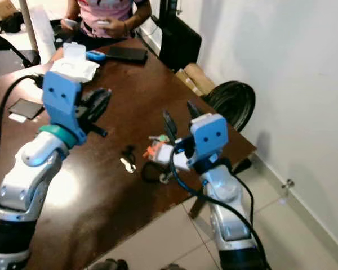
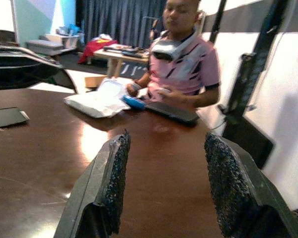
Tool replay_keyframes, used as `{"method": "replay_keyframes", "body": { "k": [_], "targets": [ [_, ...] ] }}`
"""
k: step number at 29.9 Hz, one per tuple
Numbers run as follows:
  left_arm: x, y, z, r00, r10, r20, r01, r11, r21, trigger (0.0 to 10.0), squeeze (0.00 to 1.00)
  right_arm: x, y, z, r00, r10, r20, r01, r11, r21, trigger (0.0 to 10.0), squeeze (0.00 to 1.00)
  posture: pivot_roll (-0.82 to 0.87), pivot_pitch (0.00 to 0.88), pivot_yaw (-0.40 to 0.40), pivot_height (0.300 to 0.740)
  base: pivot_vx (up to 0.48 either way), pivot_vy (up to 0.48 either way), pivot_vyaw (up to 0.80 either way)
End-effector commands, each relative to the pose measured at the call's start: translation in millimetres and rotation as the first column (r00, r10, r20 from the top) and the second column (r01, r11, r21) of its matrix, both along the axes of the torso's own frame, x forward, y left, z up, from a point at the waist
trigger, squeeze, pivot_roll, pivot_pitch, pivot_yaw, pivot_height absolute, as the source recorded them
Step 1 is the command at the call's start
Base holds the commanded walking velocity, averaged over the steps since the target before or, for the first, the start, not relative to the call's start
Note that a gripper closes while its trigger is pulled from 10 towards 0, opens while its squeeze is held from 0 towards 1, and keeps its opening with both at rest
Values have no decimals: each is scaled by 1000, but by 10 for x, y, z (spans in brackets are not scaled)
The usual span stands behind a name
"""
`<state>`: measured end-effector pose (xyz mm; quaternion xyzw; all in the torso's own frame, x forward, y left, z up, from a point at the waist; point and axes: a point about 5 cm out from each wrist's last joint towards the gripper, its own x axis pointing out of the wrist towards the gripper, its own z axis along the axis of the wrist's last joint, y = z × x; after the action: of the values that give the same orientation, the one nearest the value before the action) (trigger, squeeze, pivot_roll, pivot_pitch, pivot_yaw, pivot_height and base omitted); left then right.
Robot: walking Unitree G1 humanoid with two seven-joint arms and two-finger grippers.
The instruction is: Hang keys on a hook
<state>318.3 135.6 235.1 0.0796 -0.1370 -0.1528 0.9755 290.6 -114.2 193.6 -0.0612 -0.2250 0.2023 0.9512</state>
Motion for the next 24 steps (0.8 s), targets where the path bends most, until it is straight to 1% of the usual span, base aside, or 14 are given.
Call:
{"method": "replay_keyframes", "body": {
  "k": [1,8,9,11,12,13,14,17,18,19,20,21,23,24],
  "targets": [
    [-8,-34,-38,1000,-12,-13,12,1000,11,10000,0,-7,-65,-29,1000,-18,-13,18,1000,-7,10000,0,28,83,64,740,300,0,0],
    [-9,-50,-71,999,-32,-37,34,999,33,10000,0,-8,-73,-34,1000,-23,-15,23,1000,-7,10000,0,27,85,64,740,200,0,0],
    [-34,-89,-118,993,-94,-67,99,992,76,10000,0,-8,-73,-35,1000,-24,-15,24,1000,-6,10000,0,27,85,65,740,0,0,0],
    [-34,-89,-118,993,-94,-67,99,992,76,10000,0,-8,-73,-35,1000,-24,-15,24,1000,-6,10000,0,27,85,65,740,0,0,0],
    [-62,-124,-157,984,-150,-93,160,981,113,10000,0,-8,-73,-34,1000,-24,-15,24,1000,-5,10000,0,30,84,66,740,0,0,0],
    [-62,-124,-157,984,-150,-93,160,981,113,10000,0,-8,-73,-34,1000,-24,-15,24,1000,-5,10000,0,30,84,66,740,0,0,0],
    [-119,-189,-246,957,-251,-149,272,950,149,10000,0,2,-81,-60,999,-30,-22,30,999,-18,10000,0,29,82,77,740,0,0,0],
    [-119,-189,-246,957,-251,-149,272,950,149,10000,0,2,-81,-60,999,-30,-22,30,999,-18,10000,0,29,82,77,740,0,0,0],
    [-152,-235,-327,919,-328,-219,354,931,91,10000,0,14,-96,-108,999,-38,-35,36,998,-50,10000,0,24,80,82,740,0,0,0],
    [-156,-239,-408,886,-371,-279,378,925,-30,10000,0,24,-126,-147,998,-47,-46,44,996,-72,10000,0,15,79,83,740,0,0,0],
    [-155,-223,-487,860,-395,-322,367,919,-146,10000,0,27,-159,-164,997,-55,-52,50,995,-86,10000,0,11,80,82,740,0,0,0],
    [-155,-223,-487,860,-395,-322,367,919,-146,10000,0,27,-159,-164,997,-55,-52,50,995,-86,10000,0,11,80,82,740,0,0,0],
    [-177,-153,-611,828,-416,-376,291,892,-347,10000,0,27,-205,-169,997,-54,-57,48,993,-106,10000,0,15,85,67,740,0,0,0],
    [-177,-153,-611,828,-416,-376,291,892,-347,10000,0,27,-205,-169,997,-54,-57,48,993,-106,10000,0,15,85,67,740,0,0,0]
  ]
}}
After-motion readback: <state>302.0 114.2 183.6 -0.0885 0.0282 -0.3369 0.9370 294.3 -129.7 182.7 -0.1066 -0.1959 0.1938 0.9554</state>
